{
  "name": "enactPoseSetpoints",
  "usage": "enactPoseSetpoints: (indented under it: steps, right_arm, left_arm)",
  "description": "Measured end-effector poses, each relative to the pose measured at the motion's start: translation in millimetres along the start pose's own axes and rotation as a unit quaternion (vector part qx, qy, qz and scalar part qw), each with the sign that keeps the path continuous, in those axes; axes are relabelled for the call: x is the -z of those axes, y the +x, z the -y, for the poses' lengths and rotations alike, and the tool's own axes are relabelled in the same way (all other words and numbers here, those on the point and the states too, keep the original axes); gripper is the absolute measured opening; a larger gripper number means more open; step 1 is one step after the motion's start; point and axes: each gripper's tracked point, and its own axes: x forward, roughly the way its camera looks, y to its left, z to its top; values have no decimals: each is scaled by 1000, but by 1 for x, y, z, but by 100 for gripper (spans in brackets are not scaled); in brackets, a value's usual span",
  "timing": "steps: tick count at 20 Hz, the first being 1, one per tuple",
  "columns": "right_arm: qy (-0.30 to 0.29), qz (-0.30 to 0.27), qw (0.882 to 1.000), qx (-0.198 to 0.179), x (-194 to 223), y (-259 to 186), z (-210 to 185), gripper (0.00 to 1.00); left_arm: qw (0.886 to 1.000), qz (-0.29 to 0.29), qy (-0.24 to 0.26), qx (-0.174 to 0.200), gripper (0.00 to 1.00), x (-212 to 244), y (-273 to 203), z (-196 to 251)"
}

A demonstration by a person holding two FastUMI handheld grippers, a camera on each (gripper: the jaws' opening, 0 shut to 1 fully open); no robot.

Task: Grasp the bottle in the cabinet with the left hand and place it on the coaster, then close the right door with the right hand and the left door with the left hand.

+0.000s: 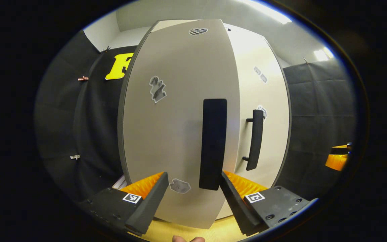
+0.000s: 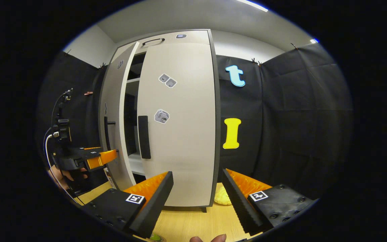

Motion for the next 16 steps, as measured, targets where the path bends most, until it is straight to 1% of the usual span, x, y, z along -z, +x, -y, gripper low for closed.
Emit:
enactPoseSetpoints:
  steps: [3, 7, 11, 16]
  right_arm:
    - [7, 6, 1000, -4, -5, -6, -3, 97]
    - [13, 5, 1000, -2, -6, -15, -4, 97]
    - [15, 6, 1000, -8, -7, -24, -10, 97]
    - [19, 9, 1000, -16, -12, -30, -19, 97]
  left_arm:
    - [1000, -2, 2, 0, 96, 0, -18, 0]
    - [1000, -9, -8, -2, 96, 2, -44, -4]
    - [1000, -13, -5, -7, 96, 4, -69, -9]
    - [1000, -16, -14, -8, 96, 7, -97, -11]
